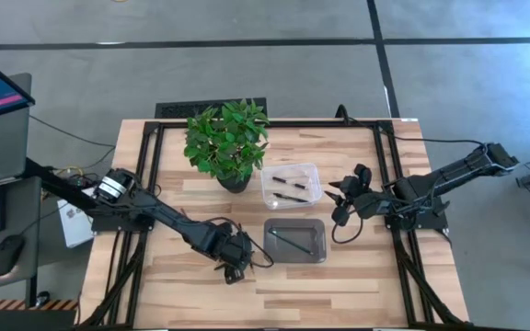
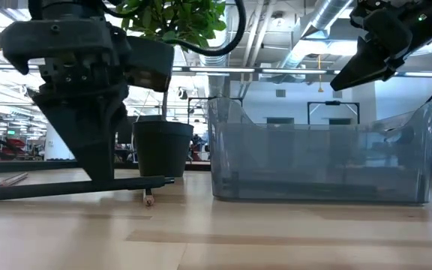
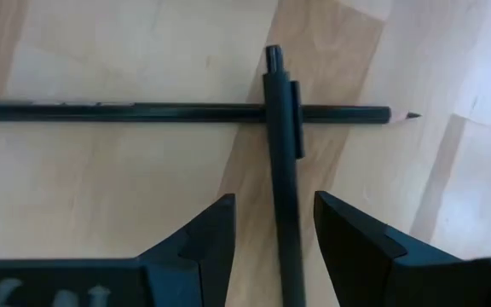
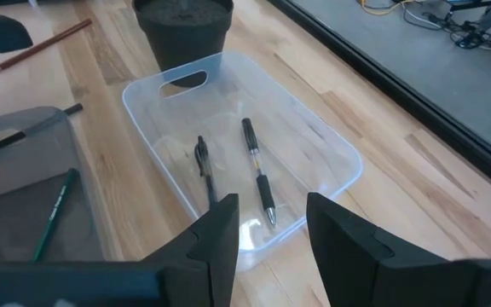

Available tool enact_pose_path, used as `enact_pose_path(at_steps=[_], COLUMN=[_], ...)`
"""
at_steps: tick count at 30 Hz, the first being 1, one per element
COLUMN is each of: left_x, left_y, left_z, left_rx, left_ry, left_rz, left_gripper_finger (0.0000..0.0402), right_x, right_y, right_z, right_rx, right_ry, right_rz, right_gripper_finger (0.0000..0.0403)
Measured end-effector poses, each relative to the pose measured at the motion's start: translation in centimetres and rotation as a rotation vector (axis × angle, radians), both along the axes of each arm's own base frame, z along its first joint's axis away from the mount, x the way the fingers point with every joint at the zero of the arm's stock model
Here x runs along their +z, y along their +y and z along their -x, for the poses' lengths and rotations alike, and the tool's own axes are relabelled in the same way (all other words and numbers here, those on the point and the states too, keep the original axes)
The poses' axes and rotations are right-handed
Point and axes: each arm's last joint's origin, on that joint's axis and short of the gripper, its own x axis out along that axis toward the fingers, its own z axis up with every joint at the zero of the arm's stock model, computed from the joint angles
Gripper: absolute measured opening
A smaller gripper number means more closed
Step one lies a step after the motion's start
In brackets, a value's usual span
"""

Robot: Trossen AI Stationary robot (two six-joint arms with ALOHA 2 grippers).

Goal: Sort pens & pencils
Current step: Put the black pen into the transparent bin

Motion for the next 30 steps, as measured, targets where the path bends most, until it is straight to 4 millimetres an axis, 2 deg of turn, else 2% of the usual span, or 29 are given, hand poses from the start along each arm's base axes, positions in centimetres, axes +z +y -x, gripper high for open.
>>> enact_pose_path(at_steps=[11,17,25,30], left_x=[-0.42,-0.88,-0.98,-0.97], left_y=[0.03,0.53,0.82,0.82], left_z=[-0.34,-0.69,-0.72,-0.71], left_rx=[0.004,0.004,-0.014,-0.013], left_ry=[-0.007,0.025,0.032,0.029], left_rz=[0.006,0.041,0.028,0.023], left_gripper_finger=[0.0141,0.0099,0.0021,0.0021], right_x=[-0.01,-0.03,-0.06,-0.07], right_y=[-0.01,-0.01,-0.02,-0.02], right_z=[0.02,0.03,0.07,0.07], right_rx=[0.0,0.001,0.001,0.002], right_ry=[0.003,0.005,0.01,0.011], right_rz=[0.001,0.001,0.002,0.002], right_gripper_finger=[0.0159,0.0159,0.0159,0.0159])
